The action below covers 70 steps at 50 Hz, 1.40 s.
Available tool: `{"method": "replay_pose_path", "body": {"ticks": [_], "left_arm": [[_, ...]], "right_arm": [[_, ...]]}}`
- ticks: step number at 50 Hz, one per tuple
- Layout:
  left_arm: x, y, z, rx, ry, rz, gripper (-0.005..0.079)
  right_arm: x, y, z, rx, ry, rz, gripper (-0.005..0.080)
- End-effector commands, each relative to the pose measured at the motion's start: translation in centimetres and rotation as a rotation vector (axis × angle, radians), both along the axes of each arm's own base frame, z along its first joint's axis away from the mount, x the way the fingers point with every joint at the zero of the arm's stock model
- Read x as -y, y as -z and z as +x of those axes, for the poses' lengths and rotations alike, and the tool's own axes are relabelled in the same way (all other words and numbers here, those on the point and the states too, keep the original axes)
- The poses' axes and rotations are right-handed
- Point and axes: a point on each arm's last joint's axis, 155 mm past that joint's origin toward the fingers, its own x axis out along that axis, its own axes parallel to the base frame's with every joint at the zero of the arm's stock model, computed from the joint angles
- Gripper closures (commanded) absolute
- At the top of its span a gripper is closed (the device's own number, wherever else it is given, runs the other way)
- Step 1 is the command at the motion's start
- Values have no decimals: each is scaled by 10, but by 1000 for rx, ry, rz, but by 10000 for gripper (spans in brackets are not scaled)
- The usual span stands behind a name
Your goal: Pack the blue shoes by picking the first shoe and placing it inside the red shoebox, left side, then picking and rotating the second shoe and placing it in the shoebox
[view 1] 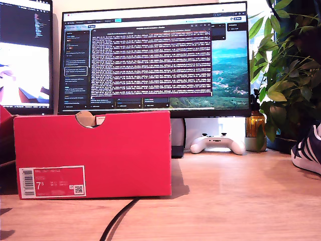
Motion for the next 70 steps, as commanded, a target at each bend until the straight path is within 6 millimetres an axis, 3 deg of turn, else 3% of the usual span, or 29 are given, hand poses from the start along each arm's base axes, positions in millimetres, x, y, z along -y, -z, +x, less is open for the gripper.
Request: {"method": "replay_pose_path", "body": {"ticks": [1,11,15,31,39,50,63,67,70], "left_arm": [[-2,11,-7,-21,5,11,764],[-2,11,-7,-21,5,11,764],[-2,11,-7,-21,5,11,764],[-2,11,-7,-21,5,11,764],[-2,11,-7,-21,5,11,764],[-2,11,-7,-21,5,11,764],[-2,11,-7,-21,5,11,764],[-2,11,-7,-21,5,11,764],[-2,11,-7,-21,5,11,764]], "right_arm": [[5,5,-5,-15,18,-9,348],[15,8,-7,-52,-9,-16,32],[19,8,-7,-65,-27,-20,-36],[30,11,-9,-77,45,21,-40],[25,21,-9,-66,93,61,-39],[13,49,-9,-59,131,132,-39],[-1,102,-20,-53,219,232,-36],[-9,118,-24,-46,270,282,-20],[-12,128,-26,-41,293,309,59]]}}
